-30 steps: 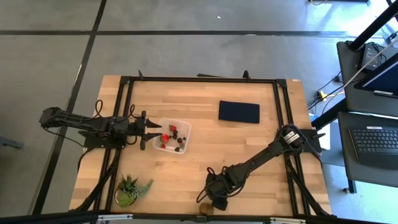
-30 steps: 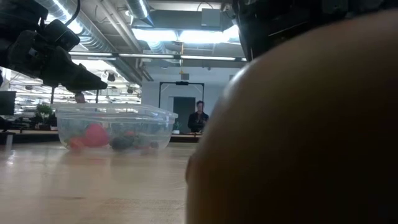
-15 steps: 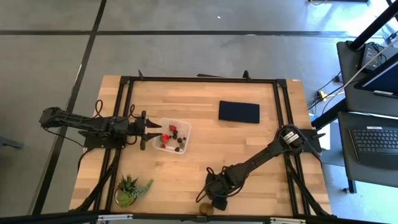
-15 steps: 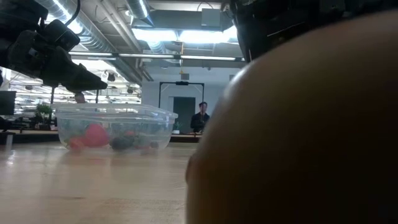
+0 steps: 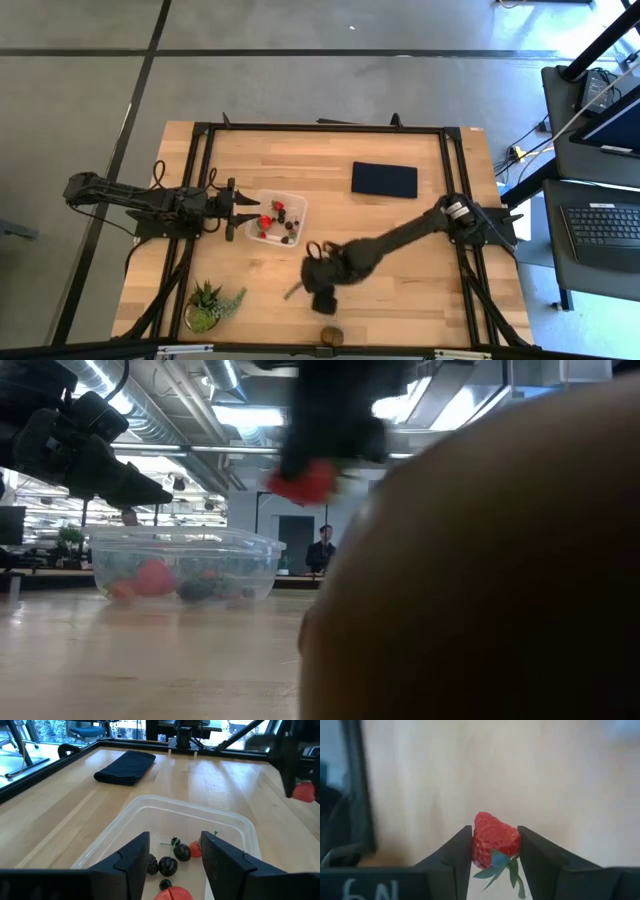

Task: Pick and placing Produce into tupperware
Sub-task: Put the strawberry into the transparent bin

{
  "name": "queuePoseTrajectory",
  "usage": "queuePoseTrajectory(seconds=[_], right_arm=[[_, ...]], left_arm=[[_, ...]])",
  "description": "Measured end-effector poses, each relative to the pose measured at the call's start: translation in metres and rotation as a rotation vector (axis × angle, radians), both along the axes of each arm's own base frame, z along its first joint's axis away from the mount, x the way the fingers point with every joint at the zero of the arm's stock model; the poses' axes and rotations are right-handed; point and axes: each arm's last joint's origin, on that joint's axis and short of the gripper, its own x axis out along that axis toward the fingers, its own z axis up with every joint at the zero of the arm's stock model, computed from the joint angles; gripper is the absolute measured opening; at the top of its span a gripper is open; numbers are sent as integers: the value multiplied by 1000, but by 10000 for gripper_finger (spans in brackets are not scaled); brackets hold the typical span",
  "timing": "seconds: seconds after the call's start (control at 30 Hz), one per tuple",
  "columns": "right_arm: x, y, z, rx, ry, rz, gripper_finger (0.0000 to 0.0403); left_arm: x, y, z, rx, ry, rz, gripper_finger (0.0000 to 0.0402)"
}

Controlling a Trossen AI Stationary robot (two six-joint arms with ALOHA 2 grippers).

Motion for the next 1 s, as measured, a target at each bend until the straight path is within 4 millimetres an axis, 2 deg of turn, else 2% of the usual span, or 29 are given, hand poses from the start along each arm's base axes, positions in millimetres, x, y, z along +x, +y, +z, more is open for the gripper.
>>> queuePoseTrajectory(seconds=[0.27, 0.37, 0.53, 0.73, 1.0], right_arm=[[53, -61, 33, -82, -420, 43, 146], [67, -83, 34, -118, -512, 40, 147], [82, -116, 7, -153, -483, -9, 147], [93, -135, -42, -160, -388, -48, 147], [96, -146, -66, -152, -344, -89, 147]], left_arm=[[0, 0, 0, 0, 0, 0, 161], [0, 0, 0, 0, 0, 0, 165], [0, 0, 0, 0, 0, 0, 170], [0, 0, 0, -4, -1, 1, 166], [0, 0, 0, -4, -1, 1, 163]])
